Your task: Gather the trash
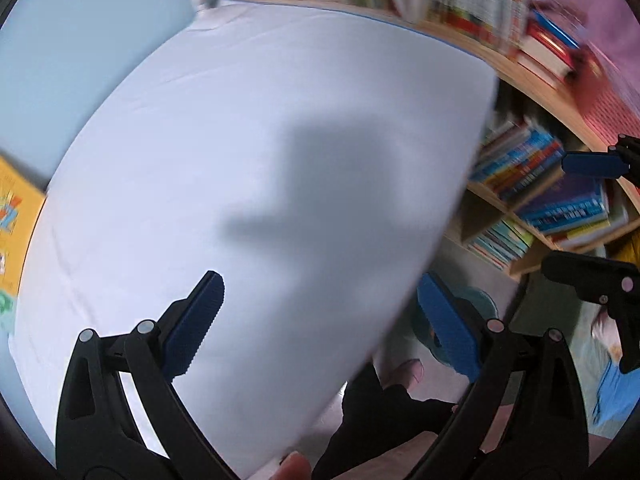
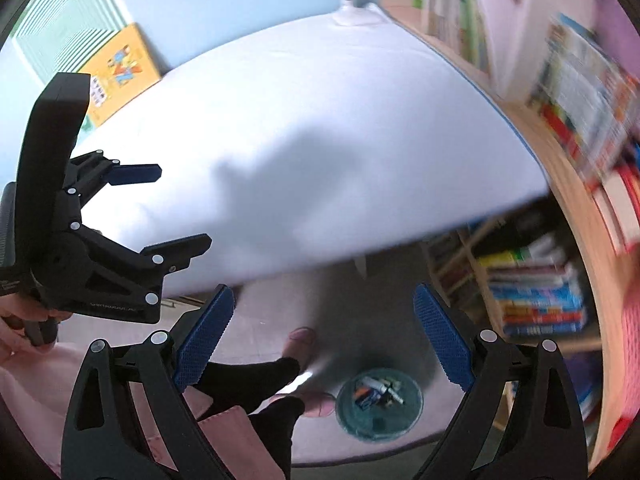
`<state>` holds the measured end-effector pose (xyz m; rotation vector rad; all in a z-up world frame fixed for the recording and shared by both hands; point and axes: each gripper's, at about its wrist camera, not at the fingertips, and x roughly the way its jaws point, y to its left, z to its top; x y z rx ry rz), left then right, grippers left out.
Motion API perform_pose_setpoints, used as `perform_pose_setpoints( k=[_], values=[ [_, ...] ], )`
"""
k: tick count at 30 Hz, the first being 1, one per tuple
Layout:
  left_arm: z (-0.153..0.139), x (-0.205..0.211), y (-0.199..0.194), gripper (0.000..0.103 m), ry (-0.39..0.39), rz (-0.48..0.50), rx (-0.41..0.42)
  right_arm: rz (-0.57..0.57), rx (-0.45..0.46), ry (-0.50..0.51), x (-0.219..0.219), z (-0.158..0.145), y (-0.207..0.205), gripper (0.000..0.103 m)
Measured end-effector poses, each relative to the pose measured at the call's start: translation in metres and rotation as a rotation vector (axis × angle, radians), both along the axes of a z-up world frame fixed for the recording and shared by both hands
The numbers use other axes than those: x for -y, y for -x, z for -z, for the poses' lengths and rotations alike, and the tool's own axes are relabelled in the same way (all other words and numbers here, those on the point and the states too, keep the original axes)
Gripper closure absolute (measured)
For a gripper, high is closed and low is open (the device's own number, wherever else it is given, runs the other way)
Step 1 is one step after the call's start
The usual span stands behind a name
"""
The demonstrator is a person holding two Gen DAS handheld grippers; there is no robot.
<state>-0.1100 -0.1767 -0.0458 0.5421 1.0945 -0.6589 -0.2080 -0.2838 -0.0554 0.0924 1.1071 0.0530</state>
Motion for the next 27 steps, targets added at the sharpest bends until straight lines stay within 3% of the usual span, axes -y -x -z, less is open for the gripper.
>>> perform_pose_setpoints(
  k=[13,27],
  values=[
    [0.0,-0.071,-0.071,0.008,0.005,-0.238,0.006,-0.205,0.007,0.008,-0.061,-0.005,-0.088,0.012],
    [0.007,-0.139,-0.121,0.008,0.008,-0.448,-0.018,-0.322,0.004,-0.018,-0.105,-0.001,-0.158,0.012]
  ],
)
